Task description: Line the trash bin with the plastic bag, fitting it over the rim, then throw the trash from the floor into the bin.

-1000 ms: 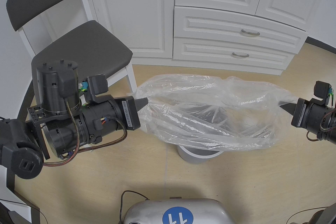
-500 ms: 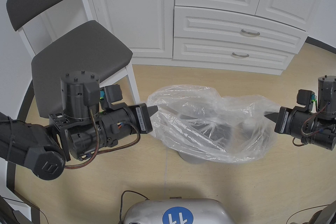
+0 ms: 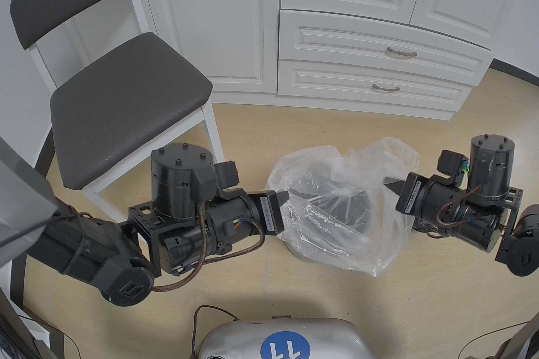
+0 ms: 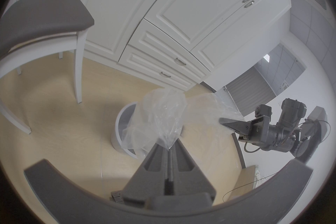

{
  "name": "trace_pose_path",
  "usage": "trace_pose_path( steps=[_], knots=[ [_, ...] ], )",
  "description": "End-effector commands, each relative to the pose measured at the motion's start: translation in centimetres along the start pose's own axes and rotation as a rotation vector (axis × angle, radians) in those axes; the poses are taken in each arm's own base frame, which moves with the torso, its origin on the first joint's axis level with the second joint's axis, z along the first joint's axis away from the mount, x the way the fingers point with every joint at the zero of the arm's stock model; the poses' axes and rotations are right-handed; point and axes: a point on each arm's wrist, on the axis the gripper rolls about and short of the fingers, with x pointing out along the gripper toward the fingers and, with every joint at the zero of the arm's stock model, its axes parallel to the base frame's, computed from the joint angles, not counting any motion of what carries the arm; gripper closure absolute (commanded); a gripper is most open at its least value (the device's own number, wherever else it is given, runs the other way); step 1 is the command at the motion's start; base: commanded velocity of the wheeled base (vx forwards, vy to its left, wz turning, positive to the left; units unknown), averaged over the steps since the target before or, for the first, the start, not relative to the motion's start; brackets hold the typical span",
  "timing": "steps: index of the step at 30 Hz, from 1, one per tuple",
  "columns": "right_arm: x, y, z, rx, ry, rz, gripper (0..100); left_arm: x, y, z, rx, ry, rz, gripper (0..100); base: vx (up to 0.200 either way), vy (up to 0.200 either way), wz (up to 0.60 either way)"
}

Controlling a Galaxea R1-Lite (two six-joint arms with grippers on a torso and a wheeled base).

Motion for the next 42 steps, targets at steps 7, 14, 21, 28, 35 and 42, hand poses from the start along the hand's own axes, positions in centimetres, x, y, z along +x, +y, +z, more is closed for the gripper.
trace_pose_path(
  steps=[7, 14, 21, 28, 35, 42],
  knots=[
    [3.6, -1.0, -4.0, 0.000, 0.109, -0.039, 100, 3.6, 0.5, -3.2, -0.034, 0.087, 0.011, 100, 0.000, 0.000, 0.00],
    [5.4, -1.8, -5.4, 0.015, 0.133, -0.065, 100, 5.0, 1.2, -3.6, -0.040, 0.092, 0.036, 100, 0.000, 0.000, 0.00],
    [8.8, -5.0, -6.5, 0.079, 0.045, -0.091, 100, 8.6, 2.7, -3.5, -0.131, 0.034, 0.052, 100, 0.000, 0.000, 0.00],
    [10.7, -8.8, -6.8, 0.105, -0.011, -0.122, 100, 12.6, 3.5, -3.0, -0.213, -0.122, 0.151, 100, 0.000, 0.000, 0.00],
    [11.2, -11.1, -5.2, 0.124, -0.063, -0.160, 100, 13.2, 3.6, -3.3, -0.213, -0.132, 0.153, 100, 0.000, 0.000, 0.00],
    [11.2, -11.4, -5.0, 0.122, -0.064, -0.165, 100, 13.8, 4.4, -2.1, -0.182, -0.129, 0.101, 100, 0.000, 0.000, 0.00]
  ],
)
